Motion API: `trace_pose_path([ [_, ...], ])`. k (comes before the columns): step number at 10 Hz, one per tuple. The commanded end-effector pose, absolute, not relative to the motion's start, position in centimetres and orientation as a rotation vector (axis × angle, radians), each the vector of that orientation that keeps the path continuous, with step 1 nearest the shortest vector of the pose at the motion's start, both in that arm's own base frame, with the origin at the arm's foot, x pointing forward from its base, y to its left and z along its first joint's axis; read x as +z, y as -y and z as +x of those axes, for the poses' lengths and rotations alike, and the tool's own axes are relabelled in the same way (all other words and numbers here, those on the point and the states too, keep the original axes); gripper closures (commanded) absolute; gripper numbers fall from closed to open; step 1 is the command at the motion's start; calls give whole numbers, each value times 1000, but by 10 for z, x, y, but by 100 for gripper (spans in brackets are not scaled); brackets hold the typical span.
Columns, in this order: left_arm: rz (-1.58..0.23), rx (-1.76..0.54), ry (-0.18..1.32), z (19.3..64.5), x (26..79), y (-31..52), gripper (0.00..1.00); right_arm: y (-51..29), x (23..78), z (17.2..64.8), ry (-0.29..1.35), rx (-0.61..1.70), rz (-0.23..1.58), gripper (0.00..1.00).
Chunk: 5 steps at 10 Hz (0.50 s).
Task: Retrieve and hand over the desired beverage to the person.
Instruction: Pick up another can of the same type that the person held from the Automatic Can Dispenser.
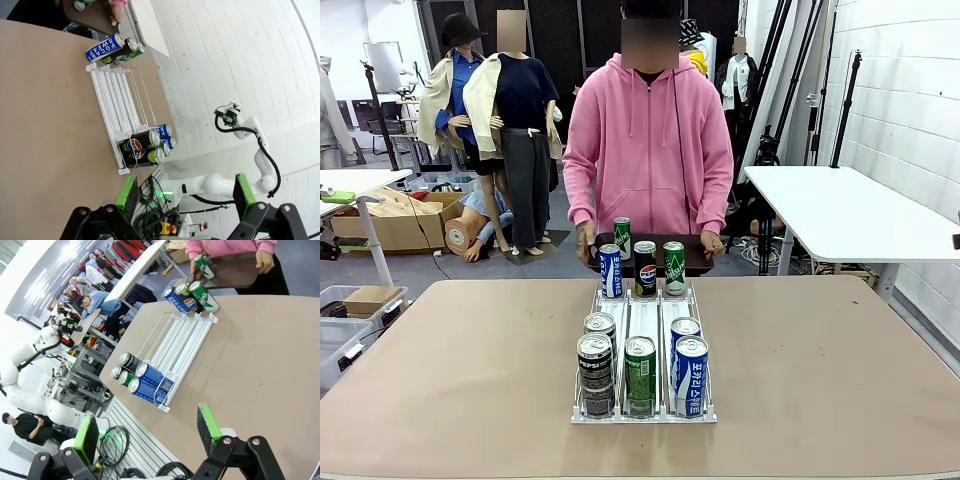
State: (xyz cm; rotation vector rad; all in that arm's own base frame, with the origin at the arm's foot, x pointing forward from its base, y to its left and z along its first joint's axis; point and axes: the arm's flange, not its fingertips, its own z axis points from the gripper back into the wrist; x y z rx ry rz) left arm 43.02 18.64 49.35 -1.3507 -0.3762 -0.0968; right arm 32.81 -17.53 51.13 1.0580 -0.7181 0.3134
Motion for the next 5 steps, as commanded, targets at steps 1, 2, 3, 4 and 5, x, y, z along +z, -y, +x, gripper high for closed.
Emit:
trace_pose_path([
  [1,-1344,-92,383,428,497,-186,0,175,513,330,740,316,1081,0],
  [2,-1344,-92,383,428,497,-186,0,175,513,330,740,316,1081,0],
  [3,-1344,-92,383,428,497,-186,0,175,513,330,740,316,1081,0],
  [4,-1344,-92,383,428,497,-186,0,175,513,330,740,316,1081,0],
  [5,-1344,-92,383,428,497,-186,0,175,513,330,740,316,1081,0],
])
